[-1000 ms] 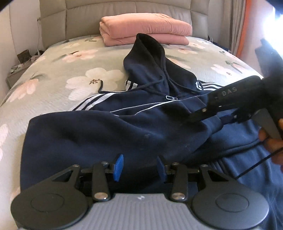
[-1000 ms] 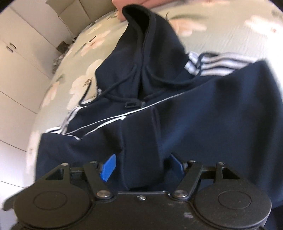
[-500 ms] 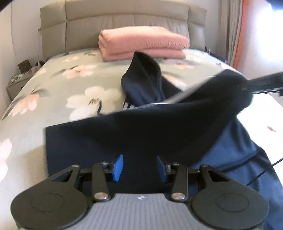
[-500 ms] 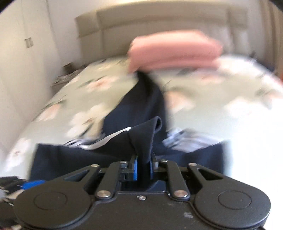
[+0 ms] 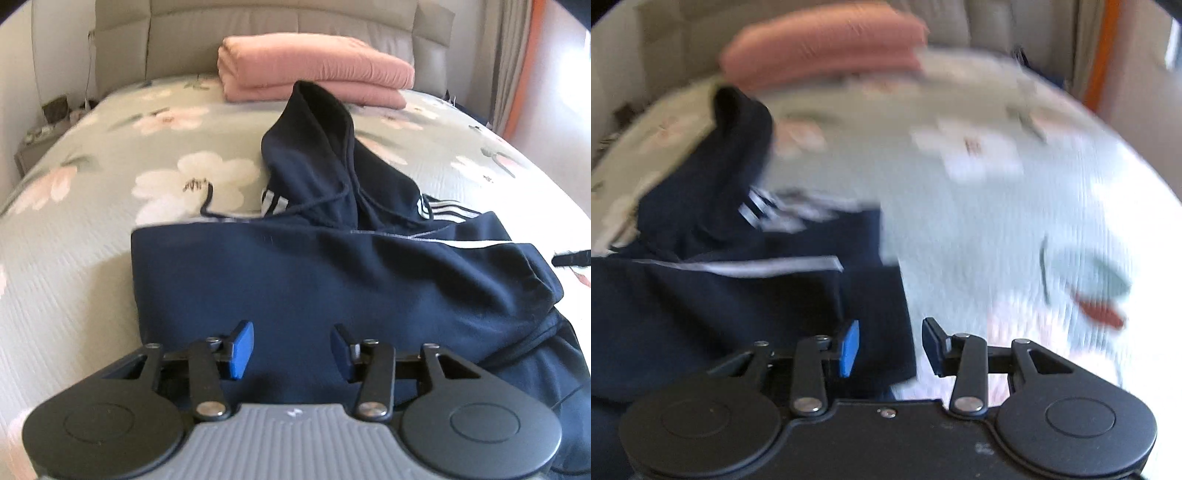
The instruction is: Fold large clothes
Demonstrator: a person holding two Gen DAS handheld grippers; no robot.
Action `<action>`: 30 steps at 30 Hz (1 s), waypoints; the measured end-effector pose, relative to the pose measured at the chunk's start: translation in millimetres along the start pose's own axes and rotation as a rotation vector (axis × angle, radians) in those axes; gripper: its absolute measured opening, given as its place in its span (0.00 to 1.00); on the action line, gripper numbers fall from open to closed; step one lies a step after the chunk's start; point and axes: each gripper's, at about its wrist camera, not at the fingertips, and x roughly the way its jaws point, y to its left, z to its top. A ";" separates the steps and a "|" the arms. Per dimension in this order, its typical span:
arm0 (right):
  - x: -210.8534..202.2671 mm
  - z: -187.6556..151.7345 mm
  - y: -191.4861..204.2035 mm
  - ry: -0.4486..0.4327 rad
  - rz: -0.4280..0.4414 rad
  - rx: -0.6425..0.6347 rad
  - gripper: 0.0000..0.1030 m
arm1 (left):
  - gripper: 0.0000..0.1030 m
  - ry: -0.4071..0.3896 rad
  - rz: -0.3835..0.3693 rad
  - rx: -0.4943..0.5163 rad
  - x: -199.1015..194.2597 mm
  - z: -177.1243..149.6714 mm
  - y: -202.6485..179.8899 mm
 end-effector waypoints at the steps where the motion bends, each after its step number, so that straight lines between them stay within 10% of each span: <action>1: -0.7 2.9 10.7 -0.021 0.041 -0.046 0.48 | 0.46 -0.001 0.001 0.002 2.6 1.0 0.0; 5: 35.5 2.5 52.9 0.064 0.104 -0.185 0.18 | 0.27 0.108 -0.010 -0.016 27.6 -5.8 3.9; 12: 46.3 -31.3 27.4 0.194 0.056 -0.138 0.02 | 0.12 0.133 -0.032 -0.108 13.0 -23.8 38.5; 20: 6.7 -20.9 52.9 0.095 0.063 -0.207 0.18 | 0.19 0.119 -0.039 -0.042 -19.3 -28.5 24.9; 30: 55.2 -14.3 47.2 0.222 0.117 -0.220 0.24 | 0.32 0.131 -0.062 0.065 -2.6 -23.6 9.3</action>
